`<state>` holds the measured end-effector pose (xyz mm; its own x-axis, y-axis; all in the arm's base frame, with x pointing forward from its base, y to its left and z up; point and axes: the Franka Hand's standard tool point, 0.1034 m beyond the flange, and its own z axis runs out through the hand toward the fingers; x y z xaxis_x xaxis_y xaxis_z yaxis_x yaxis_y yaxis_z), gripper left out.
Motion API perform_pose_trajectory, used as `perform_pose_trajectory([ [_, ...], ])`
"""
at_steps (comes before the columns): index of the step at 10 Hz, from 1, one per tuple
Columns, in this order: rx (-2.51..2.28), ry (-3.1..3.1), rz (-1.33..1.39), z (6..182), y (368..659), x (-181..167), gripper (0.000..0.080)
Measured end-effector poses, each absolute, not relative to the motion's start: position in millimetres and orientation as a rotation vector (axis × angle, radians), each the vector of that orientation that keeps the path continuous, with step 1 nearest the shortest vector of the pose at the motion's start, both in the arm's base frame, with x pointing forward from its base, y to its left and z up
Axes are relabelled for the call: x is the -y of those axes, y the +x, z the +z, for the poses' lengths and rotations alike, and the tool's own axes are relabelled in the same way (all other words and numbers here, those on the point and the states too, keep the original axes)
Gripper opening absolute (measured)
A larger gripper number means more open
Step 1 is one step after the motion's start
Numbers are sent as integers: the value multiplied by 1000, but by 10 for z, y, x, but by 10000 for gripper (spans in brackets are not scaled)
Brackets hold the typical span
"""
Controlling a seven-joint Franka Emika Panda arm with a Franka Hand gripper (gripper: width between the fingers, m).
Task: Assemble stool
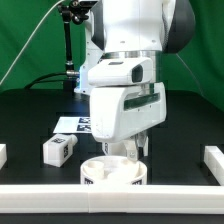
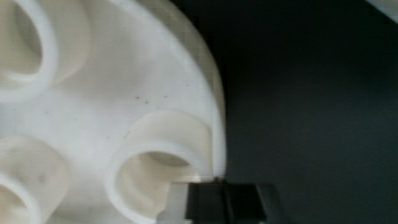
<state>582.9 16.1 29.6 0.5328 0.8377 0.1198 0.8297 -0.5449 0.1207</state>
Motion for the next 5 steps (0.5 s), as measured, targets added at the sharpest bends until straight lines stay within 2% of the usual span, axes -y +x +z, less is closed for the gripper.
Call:
perform_pose_trajectory([
  [2, -1479, 2700, 255, 329, 5877, -132, 2],
  [3, -1487, 2689, 264, 354, 5916, -109, 96],
  [4, -1483, 2690, 264, 370, 5940, -96, 96],
  [5, -1483, 2691, 262, 383, 5957, -96, 297],
])
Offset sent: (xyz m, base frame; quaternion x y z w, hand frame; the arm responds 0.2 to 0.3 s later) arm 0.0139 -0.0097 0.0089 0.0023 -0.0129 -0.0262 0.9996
